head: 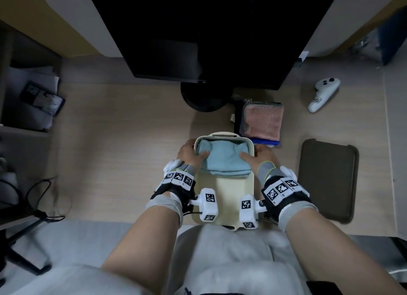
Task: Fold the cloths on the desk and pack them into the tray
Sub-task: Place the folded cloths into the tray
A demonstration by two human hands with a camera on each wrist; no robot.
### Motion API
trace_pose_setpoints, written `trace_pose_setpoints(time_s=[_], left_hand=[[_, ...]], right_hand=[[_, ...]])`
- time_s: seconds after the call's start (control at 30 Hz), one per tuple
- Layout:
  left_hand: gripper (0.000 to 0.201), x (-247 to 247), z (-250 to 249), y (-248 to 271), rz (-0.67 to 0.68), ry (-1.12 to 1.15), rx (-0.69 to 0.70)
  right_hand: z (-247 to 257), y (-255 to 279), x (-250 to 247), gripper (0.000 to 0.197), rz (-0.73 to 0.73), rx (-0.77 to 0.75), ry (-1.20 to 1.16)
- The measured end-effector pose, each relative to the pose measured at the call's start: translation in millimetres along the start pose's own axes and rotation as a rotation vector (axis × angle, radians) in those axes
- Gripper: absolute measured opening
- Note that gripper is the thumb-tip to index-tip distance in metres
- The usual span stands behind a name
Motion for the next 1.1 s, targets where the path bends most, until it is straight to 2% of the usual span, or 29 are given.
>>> trace_pose_setpoints(time_s=[0.1,0.2,0.3,0.4,0.5,0.63,0.73,0.8,0.87,1.0,1.03,1.1], left_hand=[[0.058,-6,0,2,0.071,0.017,-0.009],[0.073,-14,5,6,0.184,0.13,-0.042],[0.074,-10,19,10,0.209,0.114,-0.034],[0.066,4,31,18,0.216,0.069,-0.063],[0.057,9,38,24,0.182,0.161,-0.127],[0.053,-10,28,22,0.117,0.233,-0.073],[0.048,-21,24,22,0.068,0.149,-0.013],[0.049,-23,22,26,0.064,0.087,0.013],[0.048,-23,19,30,0.07,0.089,0.023],[0.051,-30,10,27,-0.011,0.111,0.076],[0.051,-32,9,24,-0.029,0.123,0.111],[0.049,-38,6,21,-0.018,0.156,0.188]], right_hand=[[4,3,-2,0.058,0.045,0.008,-0.012],[7,9,-4,0.066,0.103,0.027,-0.053],[-6,18,3,0.075,0.057,0.03,0.031],[-19,30,13,0.059,-0.027,0.028,0.043],[-19,41,14,0.048,-0.138,0.048,-0.046],[-1,59,3,0.043,-0.239,0.027,-0.144],[13,79,0,0.041,-0.347,0.009,-0.14],[15,94,0,0.031,-0.415,0.035,-0.185],[19,104,7,0.02,-0.305,0.093,-0.258],[24,126,25,0.045,0.094,0.398,-0.512],[21,129,30,0.052,0.149,0.452,-0.543],[10,130,41,0.063,0.169,0.536,-0.633]])
Point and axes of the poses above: each hand's wrist, its own y-axis away from the middle knuckle, its own x-axis out of the palm, z = x × y, the point moved 1 cm from there along -y, towards the middle knuckle, and after that the axes turned 13 degrees about -y, right-handed, at the moved point
